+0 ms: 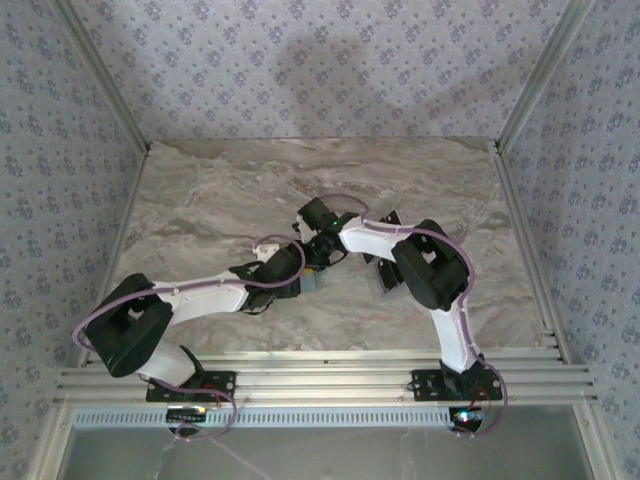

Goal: Put the credit cards into the card holder
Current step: Flip over the card slot on the card holder.

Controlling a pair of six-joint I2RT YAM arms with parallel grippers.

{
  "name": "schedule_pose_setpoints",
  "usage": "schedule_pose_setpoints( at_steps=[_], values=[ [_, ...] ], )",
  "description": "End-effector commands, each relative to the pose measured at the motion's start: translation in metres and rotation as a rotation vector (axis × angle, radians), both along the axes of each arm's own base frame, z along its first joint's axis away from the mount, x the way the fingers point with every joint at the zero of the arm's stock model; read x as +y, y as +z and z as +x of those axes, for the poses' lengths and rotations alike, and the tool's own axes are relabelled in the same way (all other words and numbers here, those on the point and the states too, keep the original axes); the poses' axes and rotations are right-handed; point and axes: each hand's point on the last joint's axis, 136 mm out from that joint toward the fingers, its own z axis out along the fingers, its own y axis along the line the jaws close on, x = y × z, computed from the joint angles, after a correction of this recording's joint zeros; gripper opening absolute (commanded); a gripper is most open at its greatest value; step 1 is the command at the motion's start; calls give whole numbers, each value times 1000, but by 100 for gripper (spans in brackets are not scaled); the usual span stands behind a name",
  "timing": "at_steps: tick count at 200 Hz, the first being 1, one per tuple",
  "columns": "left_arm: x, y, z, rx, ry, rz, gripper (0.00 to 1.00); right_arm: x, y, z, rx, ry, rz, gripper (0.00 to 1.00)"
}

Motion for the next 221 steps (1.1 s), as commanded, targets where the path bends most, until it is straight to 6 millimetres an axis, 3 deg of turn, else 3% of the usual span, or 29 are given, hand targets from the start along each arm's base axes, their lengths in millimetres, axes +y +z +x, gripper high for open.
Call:
schedule_pose_setpoints(
  at_steps=[1, 52, 99, 159, 221],
  values=[
    [4, 0, 3, -17, 25, 37, 89, -14, -7, -9, 44, -20, -42, 55],
    [12, -10, -3, -2, 50, 46, 87, -29, 21, 0, -3, -90, -11, 55],
    [15, -11, -5, -4, 52, 43, 87, -33, 8, -4, 20, -103, -21, 55],
    [16, -12, -6, -7, 52, 37, 87, -22, 1, -6, 31, -86, -10, 55],
    [13, 4, -4, -35, 36, 12, 88, -10, -6, -3, 53, -81, 33, 55]
  ],
)
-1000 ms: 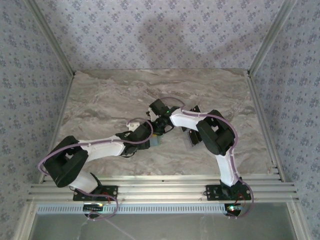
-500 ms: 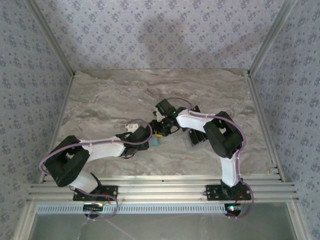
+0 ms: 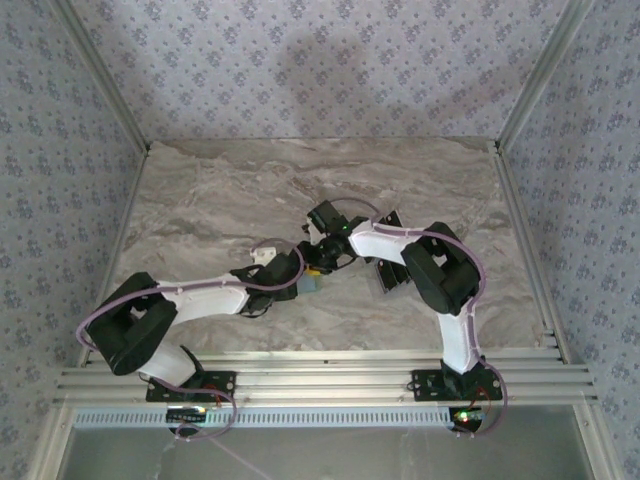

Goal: Put the credit cards into the card holder
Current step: Flip over the card slot on the card holder.

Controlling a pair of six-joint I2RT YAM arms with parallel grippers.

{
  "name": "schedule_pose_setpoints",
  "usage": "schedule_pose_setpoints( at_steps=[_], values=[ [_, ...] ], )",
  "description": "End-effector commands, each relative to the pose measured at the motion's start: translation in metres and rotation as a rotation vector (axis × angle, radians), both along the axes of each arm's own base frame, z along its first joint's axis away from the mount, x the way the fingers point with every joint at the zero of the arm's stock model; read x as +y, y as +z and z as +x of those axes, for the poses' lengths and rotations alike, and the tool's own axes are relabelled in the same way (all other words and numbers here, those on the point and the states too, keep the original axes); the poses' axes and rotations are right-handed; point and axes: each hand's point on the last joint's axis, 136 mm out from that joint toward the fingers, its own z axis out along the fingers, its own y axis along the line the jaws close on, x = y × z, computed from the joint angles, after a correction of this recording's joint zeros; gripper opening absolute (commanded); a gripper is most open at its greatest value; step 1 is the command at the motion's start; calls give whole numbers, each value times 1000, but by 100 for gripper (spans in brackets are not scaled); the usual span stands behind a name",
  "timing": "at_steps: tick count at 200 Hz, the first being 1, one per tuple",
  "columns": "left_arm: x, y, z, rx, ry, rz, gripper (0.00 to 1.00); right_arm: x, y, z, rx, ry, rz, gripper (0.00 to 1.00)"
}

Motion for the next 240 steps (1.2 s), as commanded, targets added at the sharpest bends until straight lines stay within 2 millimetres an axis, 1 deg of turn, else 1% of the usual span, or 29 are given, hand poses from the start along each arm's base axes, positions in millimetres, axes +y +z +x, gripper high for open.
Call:
schedule_pose_setpoints(
  at_steps=[1, 20, 39, 74, 99, 136, 170, 204, 217, 219, 226, 240],
  values=[
    [4, 11, -1, -26, -2, 9, 88, 7, -7, 0, 30, -5, 14, 55],
    [6, 20, -2, -40, -2, -4, 88, 10, -4, 0, 29, -3, 37, 55],
    [12, 31, -3, -65, 10, -10, 89, 12, 0, -1, 25, -1, 50, 55],
    [30, 53, -8, -115, 53, -16, 89, 18, 17, -6, -2, 8, 62, 55],
    [46, 65, -14, -133, 92, -22, 89, 31, 25, -15, -21, 30, 60, 56],
    [65, 72, -19, -139, 145, -48, 89, 51, 16, -23, -27, 54, 19, 57],
    [71, 75, -20, -130, 157, -65, 89, 64, 7, -25, -36, 63, -28, 57],
    [75, 74, -22, -128, 161, -79, 89, 79, 13, -30, -47, 68, -40, 59],
    [77, 74, -22, -137, 168, -91, 90, 84, 17, -32, -57, 74, -49, 63],
    [78, 74, -23, -138, 168, -93, 89, 85, 18, -32, -58, 75, -49, 65],
    [79, 74, -23, -141, 171, -101, 89, 87, 20, -33, -62, 79, -53, 68],
    [82, 75, -23, -149, 180, -111, 89, 92, 19, -35, -64, 83, -63, 72]
  ],
)
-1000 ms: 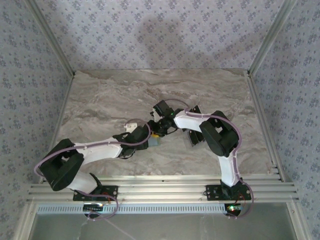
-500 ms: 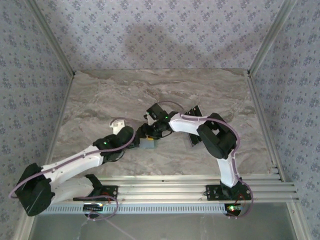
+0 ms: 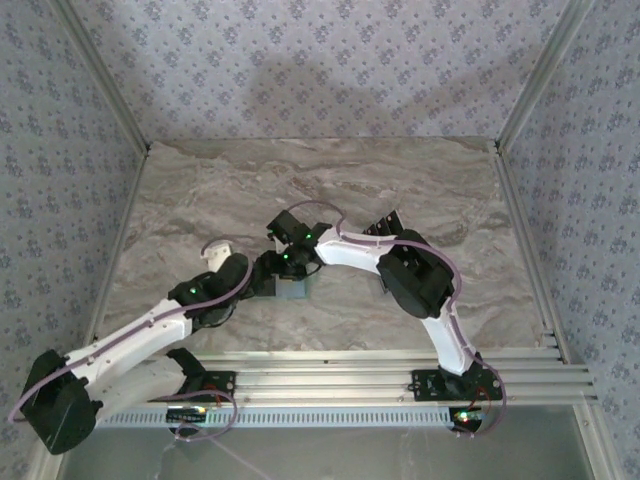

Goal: Put the credit cards into the card holder
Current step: Flip over the card slot on the card holder.

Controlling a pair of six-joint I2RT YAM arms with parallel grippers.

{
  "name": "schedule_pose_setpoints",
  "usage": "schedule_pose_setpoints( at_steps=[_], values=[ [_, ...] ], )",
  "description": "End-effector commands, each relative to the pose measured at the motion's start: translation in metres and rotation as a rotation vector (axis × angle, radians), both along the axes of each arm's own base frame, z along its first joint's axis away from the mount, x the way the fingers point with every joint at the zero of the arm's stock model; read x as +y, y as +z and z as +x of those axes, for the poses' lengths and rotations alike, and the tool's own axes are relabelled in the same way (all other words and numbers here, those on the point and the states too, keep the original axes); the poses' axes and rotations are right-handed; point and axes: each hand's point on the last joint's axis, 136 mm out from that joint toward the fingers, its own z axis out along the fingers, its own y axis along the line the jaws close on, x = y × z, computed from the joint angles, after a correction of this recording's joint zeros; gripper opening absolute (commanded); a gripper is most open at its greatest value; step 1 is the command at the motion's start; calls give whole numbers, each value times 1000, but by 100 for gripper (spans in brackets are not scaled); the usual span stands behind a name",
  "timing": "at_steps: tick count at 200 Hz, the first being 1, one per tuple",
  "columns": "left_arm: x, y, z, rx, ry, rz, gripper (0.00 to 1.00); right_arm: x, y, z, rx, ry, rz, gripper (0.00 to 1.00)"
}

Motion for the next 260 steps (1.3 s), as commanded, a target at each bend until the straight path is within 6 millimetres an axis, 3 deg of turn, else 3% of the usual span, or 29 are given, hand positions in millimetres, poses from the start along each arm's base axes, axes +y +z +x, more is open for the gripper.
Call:
schedule_pose_setpoints(
  at_steps=[1, 58, 81, 90, 116, 155, 197, 219, 260],
  values=[
    [2, -2, -3, 1, -3, -21, 89, 17, 11, -7, -6, 17, -1, 72],
    [14, 2, -10, -9, 17, -46, 89, 37, 10, -10, 12, 30, 0, 74],
    [17, 3, -13, -18, 28, -56, 89, 38, 27, -14, -4, 43, 15, 76],
    [19, 4, -14, -25, 33, -57, 89, 39, 37, -16, -14, 48, 29, 83],
    [25, 9, -17, -43, 49, -60, 89, 43, 61, -21, -36, 60, 67, 84],
    [32, 15, -23, -47, 62, -69, 89, 58, 63, -34, -27, 88, 83, 84],
    [39, 17, -32, -48, 69, -77, 89, 67, 78, -52, -46, 122, 104, 85],
    [40, 16, -33, -46, 68, -77, 89, 60, 81, -57, -52, 136, 82, 85],
    [35, 9, -31, -48, 53, -83, 89, 18, 94, -57, -84, 118, 39, 84]
  ],
)
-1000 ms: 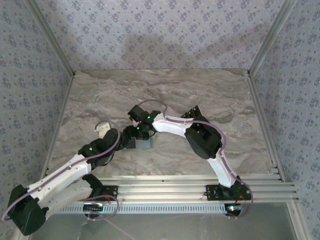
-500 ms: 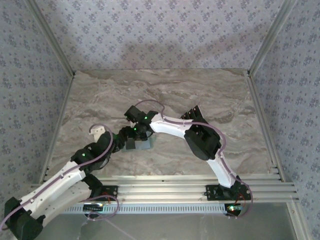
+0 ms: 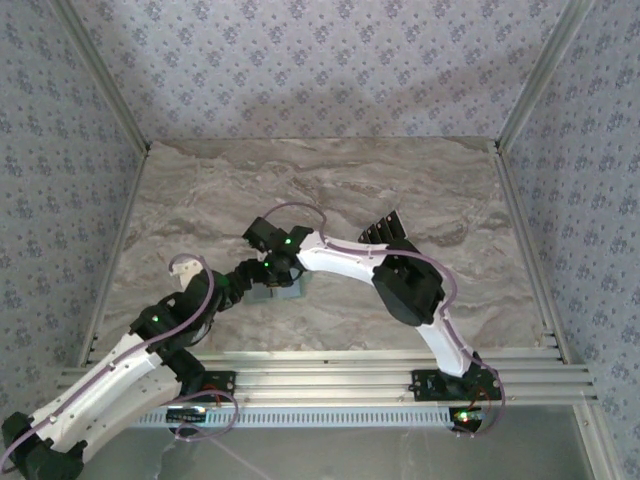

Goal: Put the credit cards into the card holder
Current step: Flip over the card slot on the card holder, then pick up the credit card from the storage box.

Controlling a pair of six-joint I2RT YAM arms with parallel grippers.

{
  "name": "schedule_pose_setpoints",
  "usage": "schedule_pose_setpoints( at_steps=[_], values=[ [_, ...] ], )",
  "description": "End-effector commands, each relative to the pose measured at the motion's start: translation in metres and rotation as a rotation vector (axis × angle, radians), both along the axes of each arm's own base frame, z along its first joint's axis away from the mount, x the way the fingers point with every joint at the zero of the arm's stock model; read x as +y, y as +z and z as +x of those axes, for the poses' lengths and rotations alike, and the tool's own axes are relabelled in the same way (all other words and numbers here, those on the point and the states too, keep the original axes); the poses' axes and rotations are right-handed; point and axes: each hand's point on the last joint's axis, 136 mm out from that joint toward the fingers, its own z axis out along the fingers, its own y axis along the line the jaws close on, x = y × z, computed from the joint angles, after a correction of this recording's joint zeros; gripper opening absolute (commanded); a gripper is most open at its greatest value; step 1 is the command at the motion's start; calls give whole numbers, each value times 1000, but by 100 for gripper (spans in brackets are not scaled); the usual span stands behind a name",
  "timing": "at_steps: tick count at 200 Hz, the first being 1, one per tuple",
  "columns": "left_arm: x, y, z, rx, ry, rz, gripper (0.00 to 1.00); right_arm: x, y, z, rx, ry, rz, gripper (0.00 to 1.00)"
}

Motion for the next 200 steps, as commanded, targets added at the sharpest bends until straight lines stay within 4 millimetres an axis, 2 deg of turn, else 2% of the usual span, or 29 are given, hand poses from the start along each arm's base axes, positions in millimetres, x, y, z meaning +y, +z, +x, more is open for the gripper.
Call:
schedule_pose_setpoints(
  at_steps=[1, 28, 48, 84, 107, 131, 153, 167, 200],
  values=[
    [-3, -11, -1, 22, -15, 4, 89, -7, 66, -22, -51, 72, 104, 84],
    [-13, -14, 6, 18, -36, -13, 89, -45, 78, -17, -90, 46, 71, 84],
    [-22, -17, 13, 28, -55, -13, 89, -86, 87, -10, -123, 19, -3, 83],
    [-37, -14, 25, 64, -87, 17, 90, -166, 103, 18, -223, -36, -171, 79],
    [-43, -8, 37, 58, -96, 49, 92, -218, 100, 37, -258, -63, -304, 73],
    [-48, -4, 51, 86, -102, 75, 93, -255, 85, 59, -249, -72, -411, 59],
    [-54, -1, 61, 116, -128, 101, 93, -280, 67, 79, -243, -74, -516, 44],
    [-55, -1, 65, 135, -138, 109, 93, -290, 57, 92, -243, -79, -576, 38],
    [-54, -5, 75, 173, -148, 80, 93, -291, 42, 112, -232, -66, -632, 30]
  ],
)
